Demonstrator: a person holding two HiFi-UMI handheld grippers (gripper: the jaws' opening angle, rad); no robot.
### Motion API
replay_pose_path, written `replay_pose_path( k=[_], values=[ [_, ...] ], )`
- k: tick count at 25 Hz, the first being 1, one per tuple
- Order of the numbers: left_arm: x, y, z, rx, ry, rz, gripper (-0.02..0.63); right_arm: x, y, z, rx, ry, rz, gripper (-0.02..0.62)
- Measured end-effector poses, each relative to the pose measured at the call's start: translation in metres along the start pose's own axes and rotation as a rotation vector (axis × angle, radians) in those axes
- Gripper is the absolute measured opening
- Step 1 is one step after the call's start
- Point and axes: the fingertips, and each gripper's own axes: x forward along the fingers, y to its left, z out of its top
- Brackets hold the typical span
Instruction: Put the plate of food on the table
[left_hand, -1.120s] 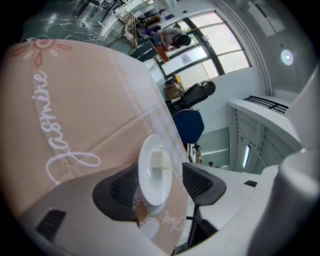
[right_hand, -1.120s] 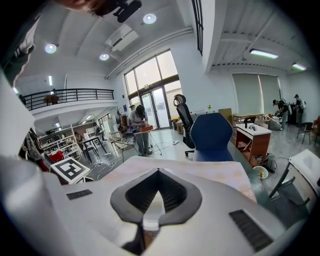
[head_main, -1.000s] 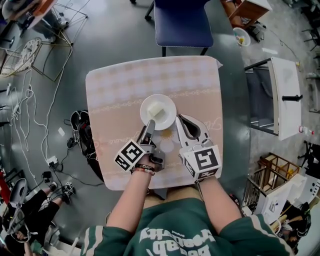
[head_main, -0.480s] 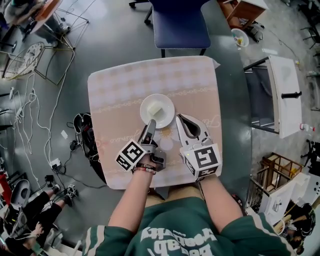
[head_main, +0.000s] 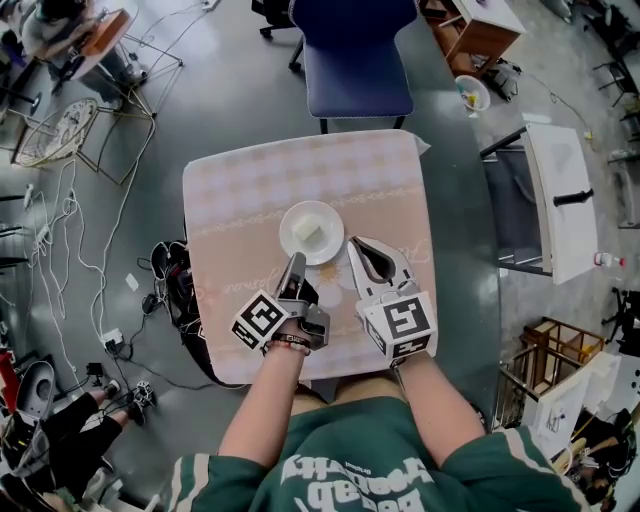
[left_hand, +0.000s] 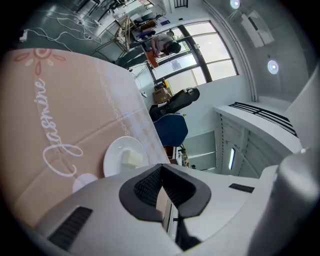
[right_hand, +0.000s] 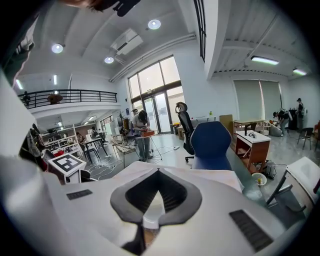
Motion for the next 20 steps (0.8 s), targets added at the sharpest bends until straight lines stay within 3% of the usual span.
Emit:
replay_pose_path(
  k=[7,14,20],
  values=[
    [-0.007,-0.026,0.001,0.021,-0.013,-0.072,0.009,-0.006,0.005,0.005,-0.007,-0.001,0.018,0.014],
    [-0.017,-0.074,0.012,0.175,-0.028,-0.151,0.008,-0.012,0.007,0.026,-0.033,-0.021,0.030,0.014],
    [-0.038,-0.125,0.027,0.387,-0.055,-0.226,0.008,-0.021,0.011,0.050,-0.051,-0.044,0.036,0.014]
  ],
)
